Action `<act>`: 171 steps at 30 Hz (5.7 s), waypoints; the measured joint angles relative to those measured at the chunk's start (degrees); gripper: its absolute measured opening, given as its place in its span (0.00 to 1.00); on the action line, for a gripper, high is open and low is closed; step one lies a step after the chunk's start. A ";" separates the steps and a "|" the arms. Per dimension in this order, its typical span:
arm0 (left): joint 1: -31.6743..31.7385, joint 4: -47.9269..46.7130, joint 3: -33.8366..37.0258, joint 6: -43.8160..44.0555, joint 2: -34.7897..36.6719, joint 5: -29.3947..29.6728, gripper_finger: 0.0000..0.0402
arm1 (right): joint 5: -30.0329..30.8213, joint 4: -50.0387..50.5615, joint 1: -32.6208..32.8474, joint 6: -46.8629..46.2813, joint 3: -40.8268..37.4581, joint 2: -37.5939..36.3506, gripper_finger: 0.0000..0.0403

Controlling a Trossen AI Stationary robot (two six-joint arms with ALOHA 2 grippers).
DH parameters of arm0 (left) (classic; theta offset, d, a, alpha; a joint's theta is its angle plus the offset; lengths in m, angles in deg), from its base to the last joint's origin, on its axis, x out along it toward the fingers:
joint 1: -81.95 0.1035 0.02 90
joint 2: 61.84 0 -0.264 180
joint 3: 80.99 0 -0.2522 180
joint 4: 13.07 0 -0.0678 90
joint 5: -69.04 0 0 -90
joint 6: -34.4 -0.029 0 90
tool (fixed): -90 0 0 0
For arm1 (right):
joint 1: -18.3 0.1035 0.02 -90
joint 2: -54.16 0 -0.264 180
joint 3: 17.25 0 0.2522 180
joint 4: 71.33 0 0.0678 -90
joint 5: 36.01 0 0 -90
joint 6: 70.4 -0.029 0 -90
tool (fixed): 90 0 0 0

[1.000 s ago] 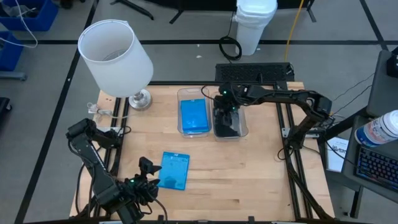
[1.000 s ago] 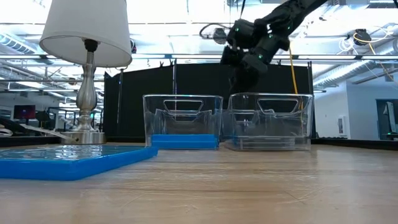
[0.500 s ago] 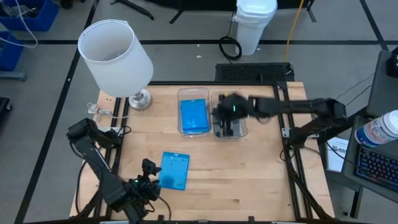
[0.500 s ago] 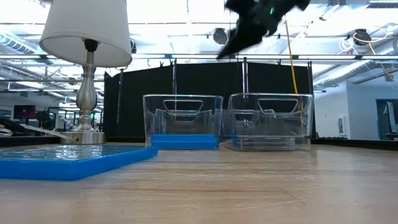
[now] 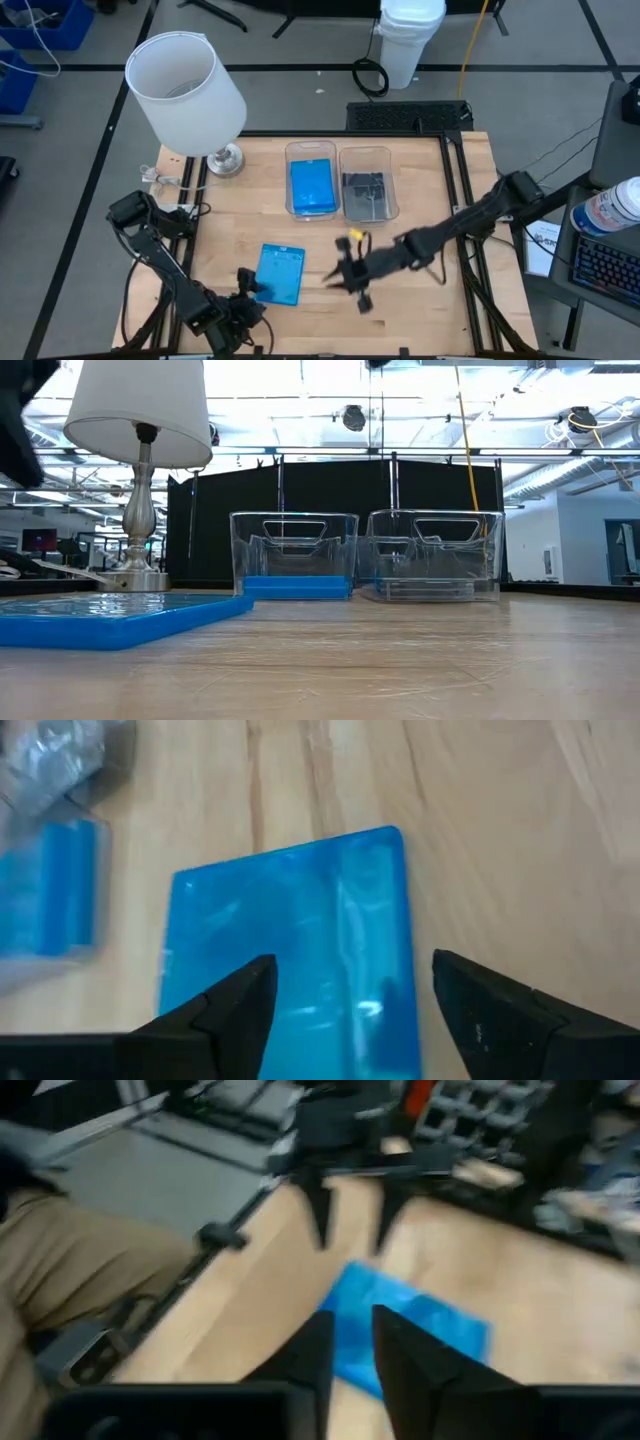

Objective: Pick & place jewel cases by type
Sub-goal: Stack the blue CD case on top of the blue CD cases in the left transparent bin

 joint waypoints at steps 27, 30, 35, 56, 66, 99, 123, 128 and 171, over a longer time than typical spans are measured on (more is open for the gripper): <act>-5.38 0.93 4.19 -0.52 -0.22 0.70 0.67 | 2.04 -9.80 -14.61 -15.13 0.00 19.27 0.01; -4.76 0.19 4.76 -0.93 -0.22 0.68 0.72 | -0.45 -10.16 -15.96 -15.59 0.02 19.75 0.00; -3.39 0.63 8.21 -1.93 -0.22 -0.58 0.78 | -3.39 -11.35 -16.55 -15.61 0.22 22.03 0.00; -0.59 4.73 13.00 -3.02 -0.11 -1.82 0.80 | 5.97 -10.48 -14.52 -14.65 0.17 25.82 0.00; 2.11 6.32 12.94 -3.77 -0.02 -4.18 0.80 | -4.14 -14.14 -15.35 -15.09 0.34 28.25 0.00; -2.21 -20.67 -3.71 7.75 -0.33 -1.84 0.09 | -10.14 -25.22 -11.62 -13.58 0.17 28.24 0.00; -4.12 -47.97 -24.15 -5.06 -11.60 42.17 0.03 | 47.69 -26.38 12.90 1.37 -0.09 5.00 0.00; 2.94 -48.73 -23.89 -7.29 -12.13 48.25 0.04 | 48.55 -23.64 14.13 -4.12 -1.53 0.17 0.00; 28.32 -30.92 -31.25 -43.88 -11.85 50.68 0.03 | -3.28 -43.63 -25.60 -55.63 -33.46 -18.24 0.43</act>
